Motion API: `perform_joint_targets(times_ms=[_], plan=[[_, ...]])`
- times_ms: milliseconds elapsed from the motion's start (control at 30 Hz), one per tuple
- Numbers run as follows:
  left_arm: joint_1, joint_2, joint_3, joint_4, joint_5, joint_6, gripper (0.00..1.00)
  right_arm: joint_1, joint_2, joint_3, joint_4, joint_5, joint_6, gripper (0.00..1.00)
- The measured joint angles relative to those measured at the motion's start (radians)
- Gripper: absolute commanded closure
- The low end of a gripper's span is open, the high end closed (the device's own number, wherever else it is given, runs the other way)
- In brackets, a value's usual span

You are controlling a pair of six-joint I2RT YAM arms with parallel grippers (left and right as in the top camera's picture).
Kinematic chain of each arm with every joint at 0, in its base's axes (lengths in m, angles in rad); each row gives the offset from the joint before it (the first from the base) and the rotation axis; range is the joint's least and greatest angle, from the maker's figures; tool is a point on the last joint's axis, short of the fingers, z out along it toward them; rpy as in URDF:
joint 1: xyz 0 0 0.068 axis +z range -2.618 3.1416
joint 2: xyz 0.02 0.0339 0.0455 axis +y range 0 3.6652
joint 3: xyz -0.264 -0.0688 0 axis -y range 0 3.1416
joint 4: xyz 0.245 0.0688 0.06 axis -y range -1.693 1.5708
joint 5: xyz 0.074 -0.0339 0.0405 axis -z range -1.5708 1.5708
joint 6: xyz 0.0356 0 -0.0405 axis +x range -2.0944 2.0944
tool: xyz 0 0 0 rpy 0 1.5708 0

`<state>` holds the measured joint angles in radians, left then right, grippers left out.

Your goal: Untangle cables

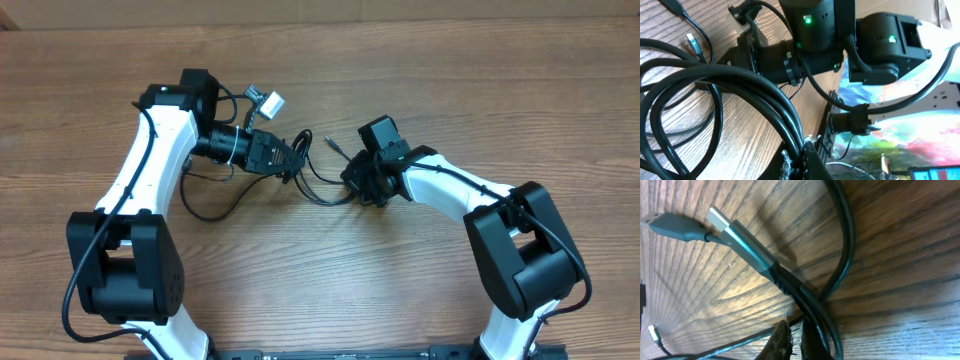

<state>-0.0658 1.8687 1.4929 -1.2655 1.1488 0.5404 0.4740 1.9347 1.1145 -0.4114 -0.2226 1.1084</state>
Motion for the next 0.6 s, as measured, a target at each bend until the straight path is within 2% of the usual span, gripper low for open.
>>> perform_joint_targets(times_ms=[233, 333, 400, 467, 600], plan=[[-0.117, 0.000, 0.000, -0.018, -0.116, 0.043, 0.96, 0.000, -0.003, 0.009, 0.001, 0.059, 0.011, 0.79], [-0.141, 0.000, 0.000, -0.014, -0.155, 0.038, 0.96, -0.004, -0.003, 0.010, 0.014, 0.026, -0.058, 0.75], [-0.109, 0.000, 0.000, -0.013, -0.159, 0.031, 0.96, -0.027, 0.000, 0.007, 0.048, -0.080, -0.148, 0.65], [-0.058, 0.000, 0.000, -0.013, -0.147, 0.019, 0.96, -0.074, 0.003, 0.002, 0.130, -0.286, -0.248, 0.55], [0.053, 0.000, 0.000, -0.014, -0.061, -0.011, 0.96, -0.120, 0.006, 0.002, 0.277, -0.687, -0.346, 0.55]])
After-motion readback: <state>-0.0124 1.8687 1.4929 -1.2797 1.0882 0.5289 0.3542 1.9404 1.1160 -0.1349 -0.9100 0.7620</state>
